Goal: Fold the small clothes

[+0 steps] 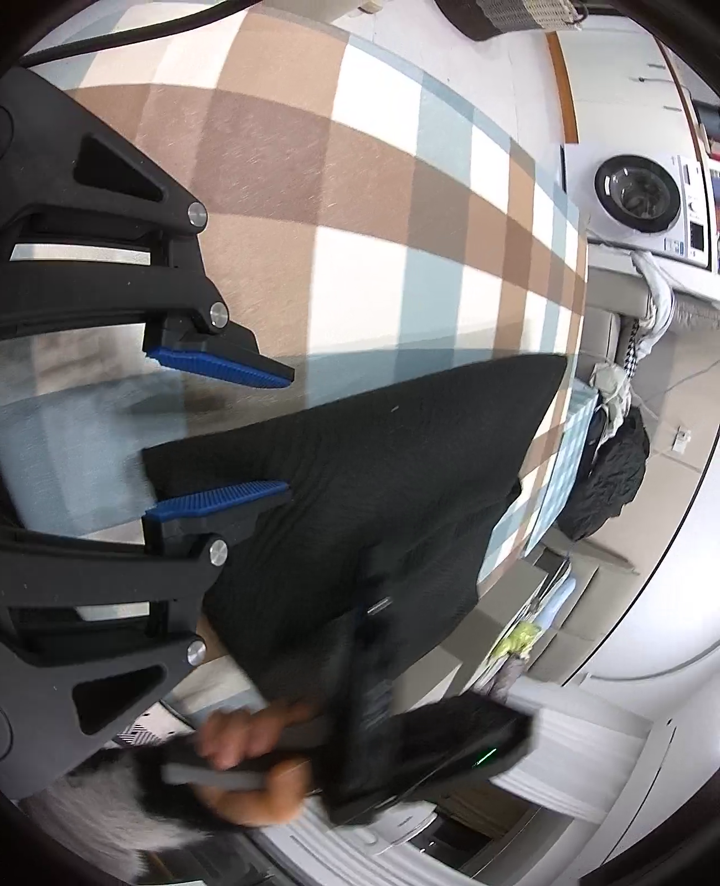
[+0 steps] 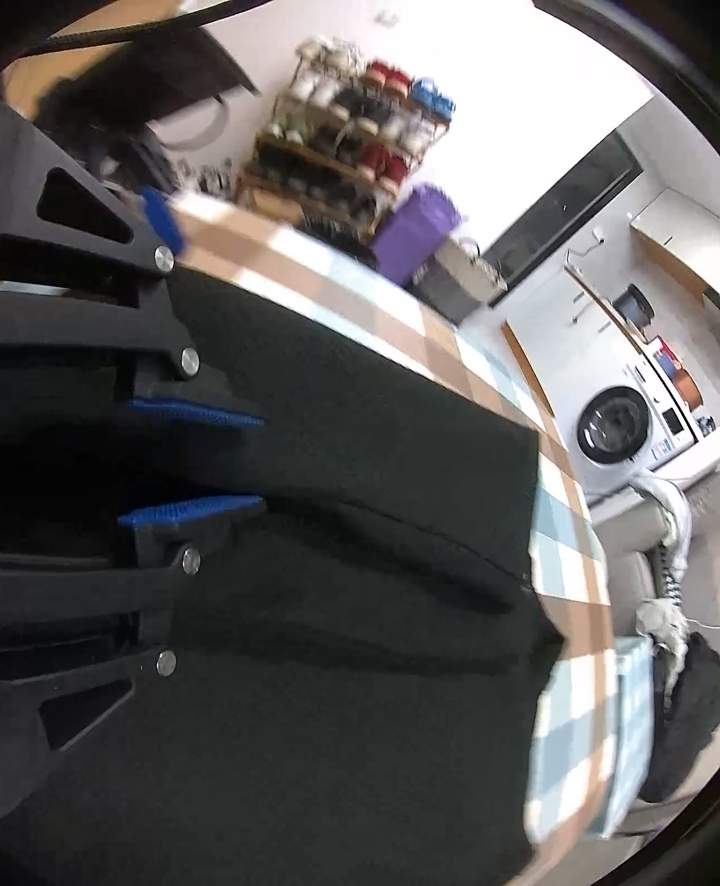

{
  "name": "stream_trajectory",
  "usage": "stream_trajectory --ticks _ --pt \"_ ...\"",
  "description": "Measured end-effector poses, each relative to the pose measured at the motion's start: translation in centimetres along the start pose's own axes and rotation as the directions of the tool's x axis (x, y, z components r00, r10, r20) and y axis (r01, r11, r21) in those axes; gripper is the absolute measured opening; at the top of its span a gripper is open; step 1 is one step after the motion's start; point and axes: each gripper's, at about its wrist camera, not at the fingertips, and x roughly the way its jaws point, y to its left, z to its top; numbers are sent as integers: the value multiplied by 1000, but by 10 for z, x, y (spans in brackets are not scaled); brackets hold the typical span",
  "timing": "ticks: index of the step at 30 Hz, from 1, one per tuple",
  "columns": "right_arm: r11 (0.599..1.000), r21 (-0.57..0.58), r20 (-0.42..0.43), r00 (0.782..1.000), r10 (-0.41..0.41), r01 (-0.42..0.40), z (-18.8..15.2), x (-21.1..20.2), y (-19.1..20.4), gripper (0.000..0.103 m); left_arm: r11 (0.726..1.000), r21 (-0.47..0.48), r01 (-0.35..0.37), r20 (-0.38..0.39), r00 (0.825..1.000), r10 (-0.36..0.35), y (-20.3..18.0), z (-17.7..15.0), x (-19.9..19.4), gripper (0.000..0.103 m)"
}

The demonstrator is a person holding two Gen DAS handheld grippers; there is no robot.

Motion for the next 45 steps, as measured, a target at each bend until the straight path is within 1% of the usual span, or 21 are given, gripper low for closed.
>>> stream_trajectory --ticks 2,3,4,6,10,13,16,17,19,21,25,27,28,30,32,36,38,39,40,42,45 --pt "999 -15 -20 999 43 -43 -13 -3 5 26 999 -12 -40 7 999 40 3 5 4 32" --pt "998 -33 -11 999 45 -46 -21 -4 7 26 998 -18 -52 8 999 53 5 7 7 32" --pt "998 -53 -5 999 33 -33 -24 -4 9 23 998 -23 -56 7 998 56 7 9 9 32" --pt "995 -103 18 1000 -8 9 -31 -2 15 9 997 -33 -63 7 998 63 8 12 9 32" --pt "989 -148 120 993 13 5 -31 -30 27 9 998 -21 -58 21 998 58 5 15 9 32" --pt "992 -125 86 996 -18 29 -32 -24 19 9 999 -8 -52 8 999 52 -1 17 17 32" --pt "994 -98 20 999 -51 52 -38 -7 9 10 998 14 -56 11 998 56 -8 20 21 32" --pt "994 -94 27 998 -48 50 -39 -7 8 11 998 29 -63 14 998 63 -11 20 22 32" --pt "996 -83 15 999 -40 41 -38 -9 9 15 996 46 -81 13 997 80 -12 18 23 32" --pt "997 -74 10 1000 -27 27 -40 -13 8 18 998 35 -61 -7 998 61 -9 11 20 32" --pt "997 -55 -1 998 56 -56 -61 -25 -3 23 998 29 -48 -27 998 49 -4 -4 8 32" --pt "996 -64 1 998 65 -65 -67 -32 -4 22 999 27 -25 -28 999 26 -5 -9 2 32" --pt "995 -81 13 998 66 -65 -70 -35 -2 21 999 36 -21 -24 999 22 -7 -12 -1 32" --pt "992 -115 46 997 54 -48 -74 -42 2 11 998 51 -28 -28 999 29 -10 -19 -4 32" --pt "991 -117 66 995 68 -60 -74 -47 4 10 998 58 -37 -37 999 39 -11 -24 -4 32" --pt "990 -136 27 999 -24 28 -75 -38 0 10 993 93 -73 -54 995 78 -13 -32 -4 32" --pt "988 -149 25 999 -26 30 -75 -40 0 17 994 89 -65 -47 996 69 -12 -31 -7 32" --pt "988 -153 41 999 -24 30 -73 -44 1 24 995 83 -58 -46 997 62 -11 -30 -7 32" --pt "988 -150 61 998 -21 30 -71 -49 -1 37 996 74 -50 -45 998 54 -10 -28 -8 32" --pt "993 -115 97 995 -30 41 -64 -57 -9 51 998 55 -36 -40 998 38 -8 -22 -6 32" --pt "998 -43 64 997 -35 37 -52 -52 -24 52 999 36 -22 -37 999 24 -6 -11 -1 32"
